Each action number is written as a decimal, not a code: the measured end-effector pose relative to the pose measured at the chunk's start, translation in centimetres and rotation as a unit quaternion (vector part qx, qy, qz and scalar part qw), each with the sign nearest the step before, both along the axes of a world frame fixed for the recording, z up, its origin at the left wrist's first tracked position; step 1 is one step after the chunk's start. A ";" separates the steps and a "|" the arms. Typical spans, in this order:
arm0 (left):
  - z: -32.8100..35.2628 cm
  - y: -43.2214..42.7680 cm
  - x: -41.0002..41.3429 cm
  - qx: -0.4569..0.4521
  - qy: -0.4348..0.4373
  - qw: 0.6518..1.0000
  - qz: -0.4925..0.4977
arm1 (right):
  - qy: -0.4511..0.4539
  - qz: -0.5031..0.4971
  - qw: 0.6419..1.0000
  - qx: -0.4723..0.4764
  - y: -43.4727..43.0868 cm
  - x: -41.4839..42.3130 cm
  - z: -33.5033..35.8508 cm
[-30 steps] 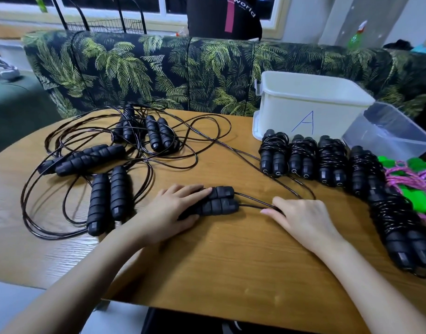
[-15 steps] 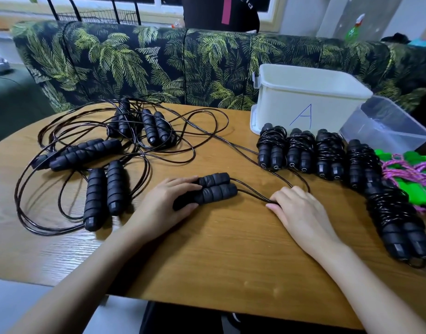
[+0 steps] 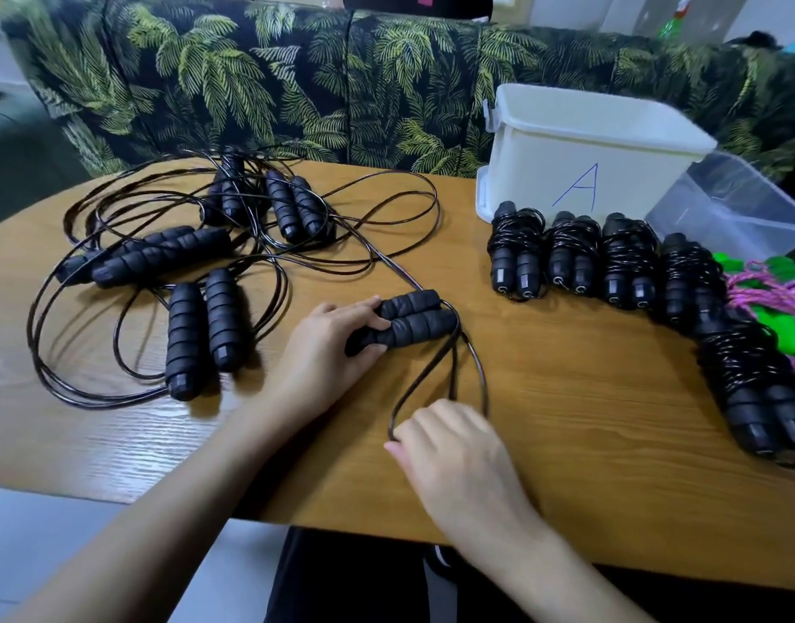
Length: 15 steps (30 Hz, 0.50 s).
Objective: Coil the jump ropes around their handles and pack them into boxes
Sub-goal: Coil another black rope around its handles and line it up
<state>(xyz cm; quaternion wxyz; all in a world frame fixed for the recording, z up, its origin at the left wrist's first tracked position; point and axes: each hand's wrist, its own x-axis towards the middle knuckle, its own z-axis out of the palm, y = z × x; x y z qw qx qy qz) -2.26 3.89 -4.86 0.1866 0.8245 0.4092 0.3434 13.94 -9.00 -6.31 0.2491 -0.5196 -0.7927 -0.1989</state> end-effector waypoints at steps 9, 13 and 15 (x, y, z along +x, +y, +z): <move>2.2 -1.1 -0.1 -0.025 0.135 0.991 0.001 | -0.014 -0.028 1.000 0.005 0.1 -1.8 -0.1; 3.6 -1.6 0.7 -0.054 0.257 0.965 0.000 | -0.028 -0.017 0.999 0.003 0.3 -1.9 -0.1; 3.7 -1.3 1.1 -0.040 0.258 0.965 0.009 | -0.051 -0.012 0.999 -0.008 0.3 -1.5 0.0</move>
